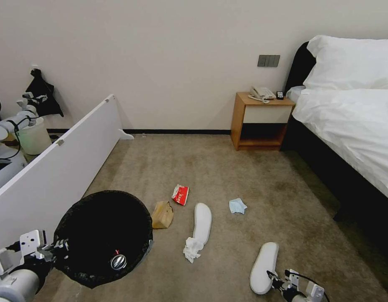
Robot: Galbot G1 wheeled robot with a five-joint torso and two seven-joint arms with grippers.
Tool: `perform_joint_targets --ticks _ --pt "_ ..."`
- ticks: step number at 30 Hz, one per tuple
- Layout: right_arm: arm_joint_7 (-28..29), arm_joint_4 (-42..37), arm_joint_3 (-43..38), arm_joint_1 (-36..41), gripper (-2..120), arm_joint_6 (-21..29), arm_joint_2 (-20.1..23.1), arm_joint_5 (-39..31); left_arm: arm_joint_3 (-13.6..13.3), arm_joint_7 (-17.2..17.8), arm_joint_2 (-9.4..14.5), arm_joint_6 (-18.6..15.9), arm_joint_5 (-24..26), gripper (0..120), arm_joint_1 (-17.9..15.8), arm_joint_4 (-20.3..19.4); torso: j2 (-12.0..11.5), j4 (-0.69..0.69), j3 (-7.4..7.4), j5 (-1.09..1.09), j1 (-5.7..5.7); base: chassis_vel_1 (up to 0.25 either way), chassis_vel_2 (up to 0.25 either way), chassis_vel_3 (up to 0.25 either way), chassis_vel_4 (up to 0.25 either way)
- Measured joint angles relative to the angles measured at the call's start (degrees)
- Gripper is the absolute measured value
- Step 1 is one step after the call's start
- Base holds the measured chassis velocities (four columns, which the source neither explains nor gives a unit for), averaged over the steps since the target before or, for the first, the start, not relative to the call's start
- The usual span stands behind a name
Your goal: Pick up the trash bin, then pick up the garbage from the floor and place it into the trash bin.
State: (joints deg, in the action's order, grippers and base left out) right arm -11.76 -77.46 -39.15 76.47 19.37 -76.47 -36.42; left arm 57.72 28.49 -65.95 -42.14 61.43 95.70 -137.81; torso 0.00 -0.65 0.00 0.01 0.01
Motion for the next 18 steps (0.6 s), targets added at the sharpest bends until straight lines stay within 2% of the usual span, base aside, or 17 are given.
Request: perform_joint_targets --ticks 5,10,11,13,17,18 --pt "-0.9 -3.0 -0.8 1.5 0 -1.8 0.7 1.6 -0.2 0.0 0.0 0.0 0.3 2 0.1 0.0 0.0 0.0 0.0 0.0 0.0 0.0 0.0 0.0 0.0" --pt "-4.9 -15.2 -1.4 5.2 0 -8.4 3.5 6.8 -0.8 0.0 0.0 0.0 0.6 2 0.6 -0.1 0.0 0.0 0.0 -0.01 0.0 0.0 0.0 0.0 0.0" --pt "-4.9 -15.2 -1.4 5.2 0 -8.4 3.5 6.8 -0.8 0.0 0.0 0.0 0.6 2 0.6 -0.1 0.0 0.0 0.0 -0.01 0.0 0.0 0.0 0.0 0.0" --pt "-7.2 -22.3 -0.5 6.1 0 -11.3 5.8 6.2 -1.0 0.0 0.0 0.0 0.6 2 0.7 -0.1 0.0 -0.01 0.0 -0.01 0.0 0.0 0.0 0.0 0.0" --pt "-8.5 -25.8 0.4 6.1 0 -12.9 7.5 5.3 -1.2 0.0 0.1 0.0 0.6 2 0.8 -0.2 0.0 0.01 0.0 -0.01 0.0 0.0 0.0 0.0 0.0" --pt "-9.6 -28.9 1.9 5.6 0 -14.4 9.8 4.1 -1.4 0.1 0.2 0.0 0.6 2 0.8 -0.2 0.0 0.0 0.0 -0.02 0.0 0.0 0.0 0.0 0.0"
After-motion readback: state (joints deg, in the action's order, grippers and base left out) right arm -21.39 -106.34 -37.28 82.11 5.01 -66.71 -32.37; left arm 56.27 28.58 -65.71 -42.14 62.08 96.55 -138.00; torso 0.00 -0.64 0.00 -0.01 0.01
